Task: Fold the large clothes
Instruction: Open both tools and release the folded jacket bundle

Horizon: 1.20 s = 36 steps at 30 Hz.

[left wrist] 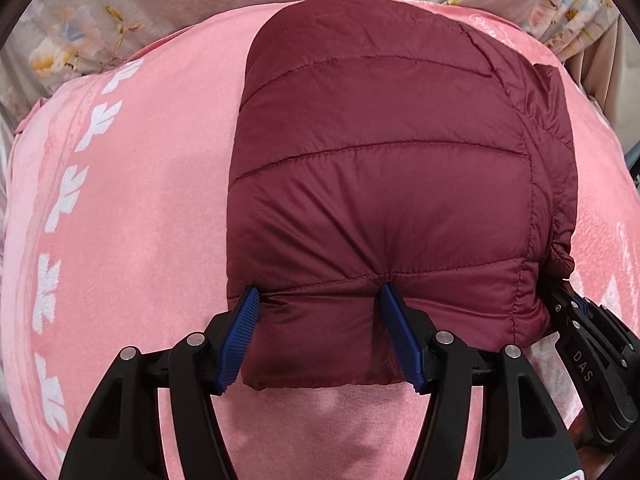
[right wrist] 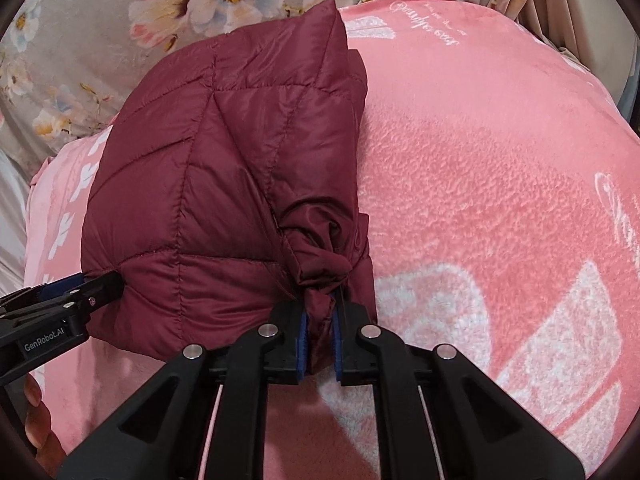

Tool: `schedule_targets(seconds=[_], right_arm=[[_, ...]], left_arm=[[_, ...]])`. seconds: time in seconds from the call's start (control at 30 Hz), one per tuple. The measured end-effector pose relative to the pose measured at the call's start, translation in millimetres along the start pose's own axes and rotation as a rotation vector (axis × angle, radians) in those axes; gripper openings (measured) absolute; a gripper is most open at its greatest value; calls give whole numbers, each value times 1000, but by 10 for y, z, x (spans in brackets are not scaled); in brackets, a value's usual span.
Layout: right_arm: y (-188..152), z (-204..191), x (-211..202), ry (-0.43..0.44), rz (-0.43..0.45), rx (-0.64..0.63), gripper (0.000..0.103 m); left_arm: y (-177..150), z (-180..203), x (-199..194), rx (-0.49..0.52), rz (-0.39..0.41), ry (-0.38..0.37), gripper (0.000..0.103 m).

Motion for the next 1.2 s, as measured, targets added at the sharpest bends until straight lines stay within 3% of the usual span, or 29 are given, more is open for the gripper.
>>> schedule_targets(seconds=[0.27, 0.4, 0.47, 0.53, 0.6, 0.67, 0.8, 0.93, 1.07, 1.2], right_arm=[[-24, 13, 61, 8, 12, -5, 8], [9, 132, -60, 48, -23, 82, 14], [176, 219, -257, 44, 10, 115, 21], [456, 288, -450, 21, 82, 110, 23], [777, 325, -571, 20, 138, 132, 25], [1146, 315, -588, 61, 183, 185, 34], [1604, 236, -328, 77, 199, 224, 44], [1759, 102, 150, 82, 133, 279, 50], [1587, 48, 622, 60, 42, 297, 50], [1432, 25, 821, 20, 52, 261, 34]], left_arm=[[-40, 43, 122, 50, 28, 39, 61], [-13, 20, 70, 61, 21, 26, 61], [36, -46, -28, 40, 15, -14, 61], [249, -188, -203, 4, 61, -32, 61], [538, -312, -341, -25, 114, -30, 61], [928, -377, -440, -58, 164, -50, 61], [1544, -353, -400, -69, 228, -21, 61], [1910, -284, -44, -100, 199, -65, 61], [1951, -207, 343, -90, 151, -49, 61], [1763, -106, 732, -63, 102, -23, 61]])
Point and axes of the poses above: each gripper's, at about its wrist camera, not at the fingertips, and x roughly the way its jaws point, z to its right, y to its top, the point moved 10 cm from there along x, roughly the way its jaws point, and after that the axes turned 10 degrees about z, right-handed, at the moved point
